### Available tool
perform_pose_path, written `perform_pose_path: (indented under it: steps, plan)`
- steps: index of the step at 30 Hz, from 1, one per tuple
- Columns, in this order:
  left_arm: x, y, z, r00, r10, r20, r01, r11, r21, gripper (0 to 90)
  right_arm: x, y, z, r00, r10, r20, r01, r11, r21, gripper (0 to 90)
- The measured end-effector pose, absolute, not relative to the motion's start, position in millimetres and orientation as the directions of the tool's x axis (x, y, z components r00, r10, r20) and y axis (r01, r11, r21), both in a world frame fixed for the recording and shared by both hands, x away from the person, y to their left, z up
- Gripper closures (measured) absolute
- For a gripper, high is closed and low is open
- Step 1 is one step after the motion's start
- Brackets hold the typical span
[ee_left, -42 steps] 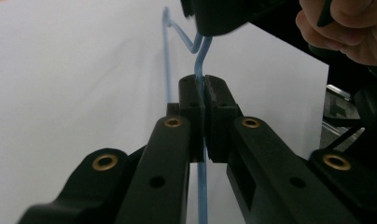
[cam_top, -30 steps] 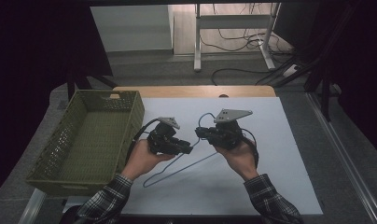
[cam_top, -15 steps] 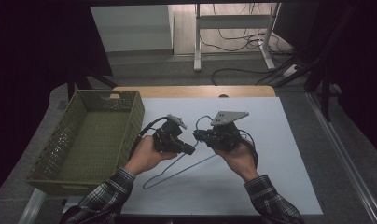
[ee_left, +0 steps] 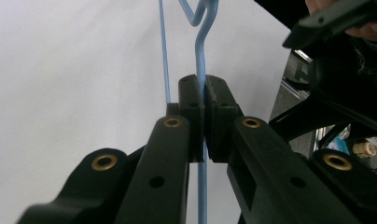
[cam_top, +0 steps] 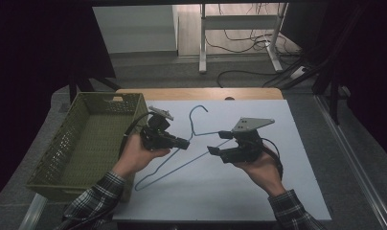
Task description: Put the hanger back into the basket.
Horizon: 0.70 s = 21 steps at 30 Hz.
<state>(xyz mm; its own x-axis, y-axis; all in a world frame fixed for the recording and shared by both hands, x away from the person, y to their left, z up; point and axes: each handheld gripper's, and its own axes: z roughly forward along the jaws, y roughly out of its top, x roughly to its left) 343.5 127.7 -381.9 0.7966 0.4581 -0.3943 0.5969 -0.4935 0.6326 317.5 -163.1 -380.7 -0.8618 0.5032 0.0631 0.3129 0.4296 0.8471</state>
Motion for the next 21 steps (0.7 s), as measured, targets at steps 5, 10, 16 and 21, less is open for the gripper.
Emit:
perform_pose_path:
  steps: [5,10,16,21]
  plan:
    - [343.6,147.0,-363.3,0.79,0.483,-0.377,0.599,-0.478,0.643,87.3,311.2,-178.2,-387.2,-0.842,0.536,0.062,0.338,0.434,0.835,15.9]
    - [343.2,168.8,-347.6,0.781,0.517,-0.351,0.6,-0.462,0.653,87.3,306.7,-193.5,-395.4,-0.815,0.575,0.067,0.359,0.411,0.838,8.4]
    - [341.9,200.1,-331.2,0.759,0.564,-0.325,0.609,-0.437,0.662,87.3,301.6,-208.6,-403.2,-0.792,0.605,0.087,0.392,0.394,0.832,5.8]
    - [340.1,234.1,-322.7,0.726,0.613,-0.31,0.625,-0.402,0.669,87.4,295.4,-220.0,-411.2,-0.775,0.62,0.122,0.426,0.37,0.826,3.8]
